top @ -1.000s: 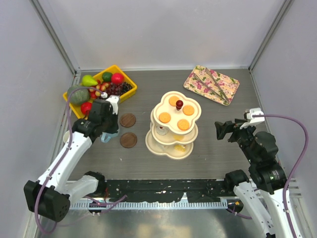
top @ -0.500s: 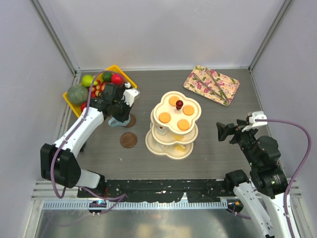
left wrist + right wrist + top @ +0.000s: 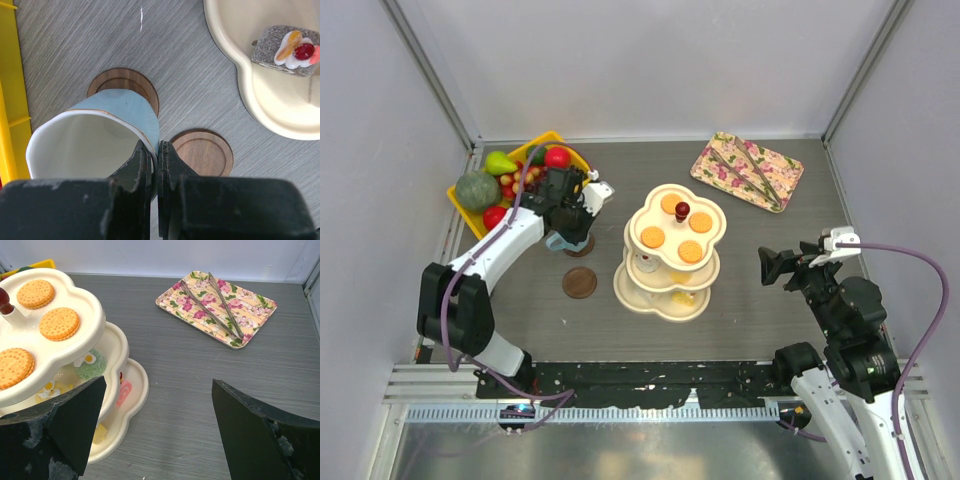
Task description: Serve the afternoon tea
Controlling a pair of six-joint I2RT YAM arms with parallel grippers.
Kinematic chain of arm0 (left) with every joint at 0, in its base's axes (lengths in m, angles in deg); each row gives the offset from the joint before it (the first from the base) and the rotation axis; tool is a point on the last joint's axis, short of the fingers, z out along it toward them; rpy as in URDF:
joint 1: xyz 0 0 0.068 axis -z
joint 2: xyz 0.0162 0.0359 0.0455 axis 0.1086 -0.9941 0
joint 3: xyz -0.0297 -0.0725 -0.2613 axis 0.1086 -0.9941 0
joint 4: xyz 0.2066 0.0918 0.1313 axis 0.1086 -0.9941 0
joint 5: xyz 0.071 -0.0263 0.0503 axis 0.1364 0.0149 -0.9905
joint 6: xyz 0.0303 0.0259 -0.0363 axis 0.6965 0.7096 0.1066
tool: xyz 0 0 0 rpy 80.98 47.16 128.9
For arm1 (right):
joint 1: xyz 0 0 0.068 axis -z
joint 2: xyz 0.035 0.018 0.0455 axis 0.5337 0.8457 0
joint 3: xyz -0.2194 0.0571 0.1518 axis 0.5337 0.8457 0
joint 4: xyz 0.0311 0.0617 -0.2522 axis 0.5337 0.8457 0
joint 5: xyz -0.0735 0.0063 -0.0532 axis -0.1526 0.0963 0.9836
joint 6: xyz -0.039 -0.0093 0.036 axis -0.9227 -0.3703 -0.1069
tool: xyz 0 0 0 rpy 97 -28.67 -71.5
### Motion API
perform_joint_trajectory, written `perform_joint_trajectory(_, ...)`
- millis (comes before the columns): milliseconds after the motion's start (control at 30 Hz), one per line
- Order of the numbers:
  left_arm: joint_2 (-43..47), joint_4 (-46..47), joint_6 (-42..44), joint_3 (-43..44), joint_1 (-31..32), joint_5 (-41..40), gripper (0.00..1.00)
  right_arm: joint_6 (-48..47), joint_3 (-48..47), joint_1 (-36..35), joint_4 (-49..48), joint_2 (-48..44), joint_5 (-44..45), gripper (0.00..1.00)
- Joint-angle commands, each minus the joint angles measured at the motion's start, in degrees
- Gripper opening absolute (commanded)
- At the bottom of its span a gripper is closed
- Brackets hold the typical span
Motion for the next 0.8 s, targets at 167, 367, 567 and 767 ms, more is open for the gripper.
perform_joint_trajectory(167,-0.80,8.31,0.96,2.35,0.16,-0.62,0.00,-0.93,-0.10,-0.40,-2.75,-0.65,0.86,0.94)
perform_joint_trajectory(367,-1.16,8.31,0.52,1.65,0.25,-0.44,0.00,-1.11,-0.19,-0.40,-2.84,-0.74,1.04,0.94)
perform_joint_trajectory(567,-1.95,7.96,0.70,1.21,0.16,-1.41,0.00,-1.02,-0.10,-0.49,-2.75,-0.74,0.86,0.95)
perform_joint_trajectory(767,-0.90,8.14,0.34,-0.19,0.16,-1.84,0.00,-1.20,0.16,-0.84,-2.84,-1.09,1.39,0.95)
